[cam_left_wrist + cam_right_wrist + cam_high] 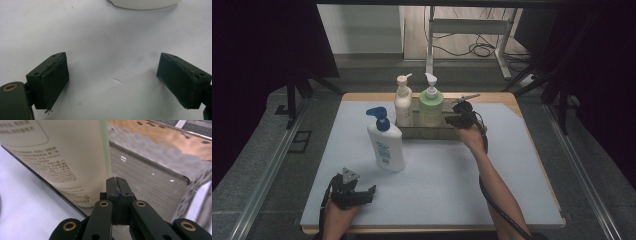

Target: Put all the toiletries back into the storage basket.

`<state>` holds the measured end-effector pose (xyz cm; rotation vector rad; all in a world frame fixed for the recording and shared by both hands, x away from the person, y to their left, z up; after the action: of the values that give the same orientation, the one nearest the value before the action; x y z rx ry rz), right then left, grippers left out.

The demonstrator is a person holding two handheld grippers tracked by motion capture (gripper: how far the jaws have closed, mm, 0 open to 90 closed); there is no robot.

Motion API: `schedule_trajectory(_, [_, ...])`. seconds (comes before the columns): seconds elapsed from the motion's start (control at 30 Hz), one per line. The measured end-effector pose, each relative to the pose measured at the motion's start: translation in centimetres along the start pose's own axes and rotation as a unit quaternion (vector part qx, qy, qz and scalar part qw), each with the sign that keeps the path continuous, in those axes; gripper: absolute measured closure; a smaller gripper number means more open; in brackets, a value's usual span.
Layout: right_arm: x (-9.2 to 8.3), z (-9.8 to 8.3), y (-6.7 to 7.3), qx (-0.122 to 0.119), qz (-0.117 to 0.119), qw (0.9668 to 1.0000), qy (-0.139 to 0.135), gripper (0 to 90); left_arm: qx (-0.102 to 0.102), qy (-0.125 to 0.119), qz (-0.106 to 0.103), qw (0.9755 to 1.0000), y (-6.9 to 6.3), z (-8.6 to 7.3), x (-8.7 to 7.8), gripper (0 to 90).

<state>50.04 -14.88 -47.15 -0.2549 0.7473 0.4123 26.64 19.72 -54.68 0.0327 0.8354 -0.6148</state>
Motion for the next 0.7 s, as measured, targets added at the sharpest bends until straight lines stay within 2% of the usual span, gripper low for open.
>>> schedule_trajectory(0.3, [1.2, 0.2, 0.7, 0.003, -0.001, 0.9999, 0.010, 89.9, 0.000, 0.000, 0.000, 1.0000, 0.0, 0.0, 0.0, 10.1])
schedule_trajectory(0.43, [1.4, 0.0, 0.7, 0.010, 0.002, 0.9998, 0.015, 89.9, 0.000, 0.000, 0.000, 1.0000, 0.0, 0.0, 0.0, 10.1])
schedule_trajectory(0.7, [1.5, 0.1, 1.0, 0.007, 0.004, 0.9999, 0.015, 89.9, 0.000, 0.000, 0.000, 1.0000, 0.0, 0.0, 0.0, 10.2])
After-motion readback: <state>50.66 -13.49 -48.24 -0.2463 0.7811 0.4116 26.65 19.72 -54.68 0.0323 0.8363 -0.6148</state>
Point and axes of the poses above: each handheld gripper's, and its own axes: x roughly forward along the jaws, z roughly out of its top, y roughly to its left, the point moved 3 cm from there along x, roughly forward along the jaws, and after that the axes turned 14 degrees about -z, right-handed, at the moved point
